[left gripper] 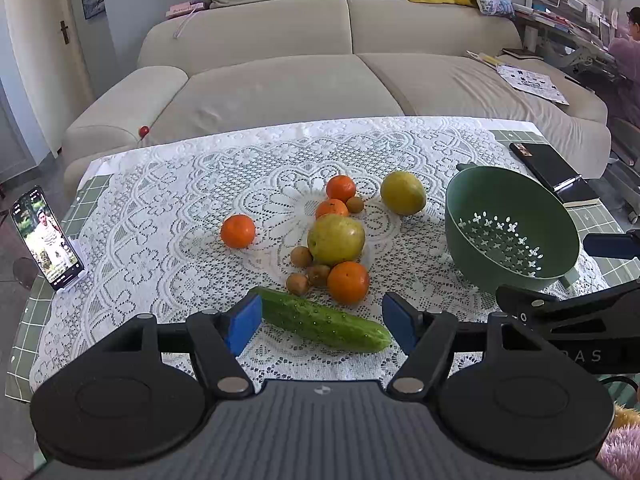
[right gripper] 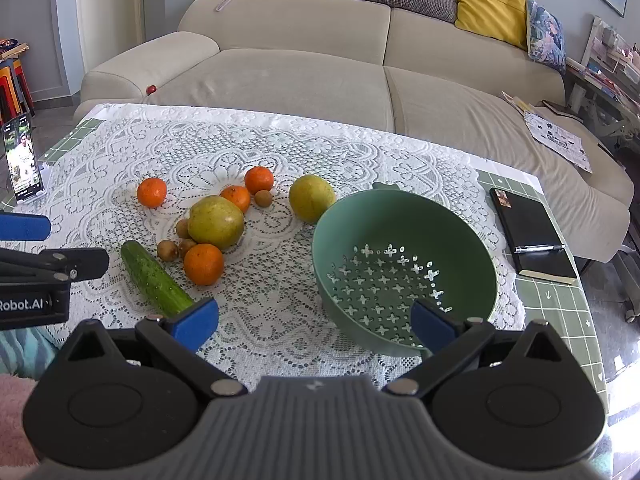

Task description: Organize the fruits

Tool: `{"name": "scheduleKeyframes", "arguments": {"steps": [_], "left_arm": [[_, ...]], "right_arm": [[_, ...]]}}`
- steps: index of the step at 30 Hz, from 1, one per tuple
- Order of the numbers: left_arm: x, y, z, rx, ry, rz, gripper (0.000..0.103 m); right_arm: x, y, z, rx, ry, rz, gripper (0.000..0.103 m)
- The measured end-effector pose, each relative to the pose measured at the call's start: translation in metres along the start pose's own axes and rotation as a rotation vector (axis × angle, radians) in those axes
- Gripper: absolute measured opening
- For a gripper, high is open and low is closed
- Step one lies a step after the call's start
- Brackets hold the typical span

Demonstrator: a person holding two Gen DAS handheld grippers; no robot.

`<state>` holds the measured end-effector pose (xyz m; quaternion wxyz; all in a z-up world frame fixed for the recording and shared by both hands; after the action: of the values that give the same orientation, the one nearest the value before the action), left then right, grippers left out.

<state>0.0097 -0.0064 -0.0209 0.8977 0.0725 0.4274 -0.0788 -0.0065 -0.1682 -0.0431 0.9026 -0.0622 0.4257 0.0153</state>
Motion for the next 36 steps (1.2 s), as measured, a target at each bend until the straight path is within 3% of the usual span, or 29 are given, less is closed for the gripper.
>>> {"name": "scheduleKeyframes", "arguments": {"steps": [36], "left_arm": [[0.0032, 0.0060, -0.0031, -0.017, 0.022, -0.004, 0.081]], "right_arm": [[0.0077, -0.0039, -0.0006, 0.028, 0.034, 0.002, 0.099]]}}
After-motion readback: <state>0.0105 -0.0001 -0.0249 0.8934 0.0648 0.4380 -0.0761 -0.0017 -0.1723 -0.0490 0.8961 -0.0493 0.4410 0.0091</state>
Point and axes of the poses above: each gripper's, at about its wrist camera, not at the fingertips, and x roughly the way its jaws point, y to its left, z to its top, the point moved 2 cm from there along x, roughly the way its jaws point, and after that the axes turned 3 degrees about y, right-handed, at the moved point
